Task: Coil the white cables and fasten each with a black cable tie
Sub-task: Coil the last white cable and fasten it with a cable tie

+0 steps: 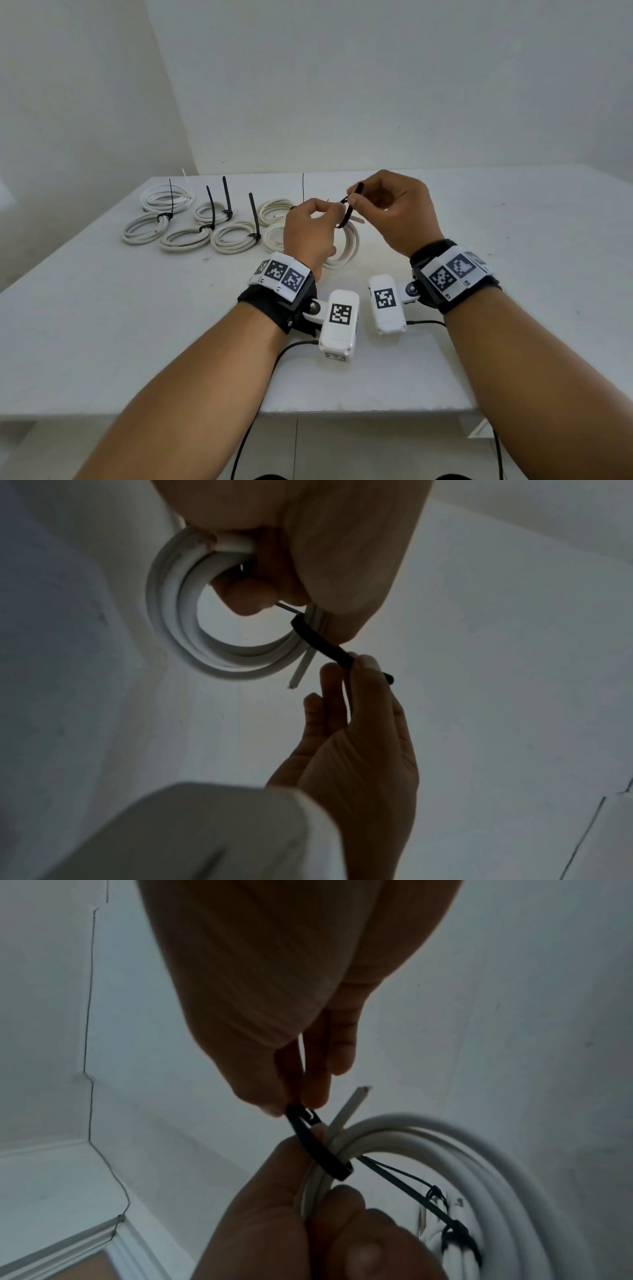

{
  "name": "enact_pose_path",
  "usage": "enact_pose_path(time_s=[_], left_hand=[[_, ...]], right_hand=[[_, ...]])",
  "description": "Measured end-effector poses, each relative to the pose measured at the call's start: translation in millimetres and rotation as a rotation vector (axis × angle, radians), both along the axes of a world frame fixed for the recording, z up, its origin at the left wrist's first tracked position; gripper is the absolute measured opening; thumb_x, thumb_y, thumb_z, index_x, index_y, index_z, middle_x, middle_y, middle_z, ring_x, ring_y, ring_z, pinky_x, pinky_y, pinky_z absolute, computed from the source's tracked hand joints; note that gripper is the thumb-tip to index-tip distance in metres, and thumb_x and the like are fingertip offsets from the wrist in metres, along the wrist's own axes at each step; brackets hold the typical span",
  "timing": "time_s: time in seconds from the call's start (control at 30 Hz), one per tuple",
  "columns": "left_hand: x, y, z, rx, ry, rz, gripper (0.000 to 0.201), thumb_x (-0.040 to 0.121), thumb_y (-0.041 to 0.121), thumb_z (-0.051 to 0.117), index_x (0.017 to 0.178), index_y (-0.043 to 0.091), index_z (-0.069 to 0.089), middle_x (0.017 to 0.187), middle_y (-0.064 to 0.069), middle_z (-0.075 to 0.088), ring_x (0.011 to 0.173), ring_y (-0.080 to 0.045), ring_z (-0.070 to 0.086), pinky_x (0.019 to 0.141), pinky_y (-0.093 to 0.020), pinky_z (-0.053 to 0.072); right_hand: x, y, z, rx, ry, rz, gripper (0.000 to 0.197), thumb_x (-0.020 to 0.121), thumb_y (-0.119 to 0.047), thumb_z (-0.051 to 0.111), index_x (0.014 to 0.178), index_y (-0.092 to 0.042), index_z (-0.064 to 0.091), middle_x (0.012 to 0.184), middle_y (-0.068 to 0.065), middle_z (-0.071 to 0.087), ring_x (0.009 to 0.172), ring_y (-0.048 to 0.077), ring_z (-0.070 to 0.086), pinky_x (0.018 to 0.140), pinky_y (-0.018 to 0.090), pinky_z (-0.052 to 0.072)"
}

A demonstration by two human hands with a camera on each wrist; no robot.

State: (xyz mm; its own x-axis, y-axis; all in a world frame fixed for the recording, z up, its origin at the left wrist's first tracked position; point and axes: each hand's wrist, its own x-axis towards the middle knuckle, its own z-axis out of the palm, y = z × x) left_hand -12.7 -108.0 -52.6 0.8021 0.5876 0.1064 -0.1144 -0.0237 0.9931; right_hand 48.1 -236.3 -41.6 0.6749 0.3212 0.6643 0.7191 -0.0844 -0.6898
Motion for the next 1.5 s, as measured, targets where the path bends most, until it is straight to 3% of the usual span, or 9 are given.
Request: enact_pose_path(time_s=[0.17,0.27,0.37,0.5,0.6,0.93,1.07,1.3,1.5], left_hand=[[-2.3,-4.0,-0.4,0.088,0.017,-0.092,0.014,0.084,0.024,0.072,0.073,0.018,0.065,0.067,-0.008,0.048,0.039,-0.010,0.030,0.046,-0.025,0.035],[-4.3,-4.4,1.5,0.130,0.000,-0.104,0.003,0.086,0.024,0.072,0.084,0.022,0.072,0.065,-0.001,0.060,0.046,-0.011,0.040,0.052,-0.028,0.037],[-4.5,-5.2,1.7,0.147,-0.003,-0.097,0.006,0.085,0.025,0.073,0.079,0.022,0.073,0.063,0.001,0.061,0.044,-0.011,0.038,0.054,-0.030,0.037],[-2.2,-1.2,2.4,0.081,-0.003,0.006,0.013,0.081,0.022,0.074,0.072,0.018,0.066,0.066,-0.001,0.057,0.042,-0.005,0.038,0.053,-0.028,0.037],[-0.7,3.4,3.1,0.014,0.014,0.059,0.017,0.081,0.021,0.073,0.071,0.017,0.061,0.054,0.004,0.046,0.038,-0.007,0.035,0.047,-0.025,0.035],[-1.4,1.4,0.9,0.024,0.030,0.043,0.015,0.081,0.015,0.069,0.071,0.013,0.058,0.052,0.005,0.048,0.038,-0.009,0.034,0.044,-0.022,0.033],[-0.7,1.8,0.9,0.043,0.029,0.049,0.017,0.081,0.016,0.070,0.070,0.014,0.057,0.053,0.005,0.048,0.038,-0.008,0.034,0.047,-0.024,0.034],[-0.2,3.5,0.6,0.211,-0.008,0.020,0.013,0.083,0.015,0.070,0.076,0.008,0.062,0.039,0.015,0.049,0.037,-0.002,0.040,0.054,-0.026,0.036],[0.3,6.7,-1.5,0.287,-0.033,0.042,0.015,0.081,0.020,0.070,0.074,0.008,0.065,0.073,0.001,0.073,0.058,-0.005,0.052,0.058,-0.017,0.041]], right_hand=[[4.9,0.5,-0.9,0.026,0.108,-0.044,0.012,0.083,-0.012,0.074,0.074,-0.014,0.066,0.078,0.003,0.075,0.072,0.016,0.072,0.071,0.035,0.060],[4.7,-2.3,1.6,0.020,0.172,0.002,0.013,0.084,-0.008,0.073,0.074,-0.008,0.064,0.079,0.011,0.074,0.064,0.013,0.068,0.066,0.030,0.057],[4.3,-4.6,3.8,0.025,0.243,0.054,0.013,0.086,-0.007,0.071,0.079,0.001,0.063,0.082,0.015,0.074,0.063,0.015,0.067,0.064,0.027,0.054],[-0.1,-3.0,8.4,0.232,0.537,0.254,0.010,0.096,-0.011,0.062,0.086,-0.009,0.060,0.094,0.012,0.071,0.083,0.027,0.071,0.067,0.032,0.055],[-1.0,-3.8,12.4,0.278,0.701,0.316,0.007,0.099,-0.013,0.058,0.093,-0.012,0.061,0.080,0.006,0.070,0.075,0.023,0.069,0.062,0.027,0.047],[-9.5,2.4,7.8,-0.019,0.365,0.084,0.010,0.087,-0.010,0.068,0.079,-0.006,0.074,0.061,0.006,0.067,0.054,0.014,0.056,0.053,0.021,0.041],[-13.3,0.7,10.0,-0.043,0.318,0.060,0.011,0.088,-0.008,0.069,0.081,-0.001,0.074,0.061,0.007,0.067,0.045,0.004,0.052,0.051,0.012,0.041],[-10.0,-0.3,10.2,-0.049,0.302,-0.021,0.014,0.086,-0.010,0.066,0.078,-0.004,0.075,0.060,0.003,0.068,0.045,0.004,0.053,0.050,0.014,0.042],[-10.3,1.0,9.3,-0.054,0.295,-0.025,0.015,0.086,-0.012,0.065,0.077,-0.006,0.074,0.060,0.003,0.069,0.047,0.006,0.054,0.053,0.019,0.044]])
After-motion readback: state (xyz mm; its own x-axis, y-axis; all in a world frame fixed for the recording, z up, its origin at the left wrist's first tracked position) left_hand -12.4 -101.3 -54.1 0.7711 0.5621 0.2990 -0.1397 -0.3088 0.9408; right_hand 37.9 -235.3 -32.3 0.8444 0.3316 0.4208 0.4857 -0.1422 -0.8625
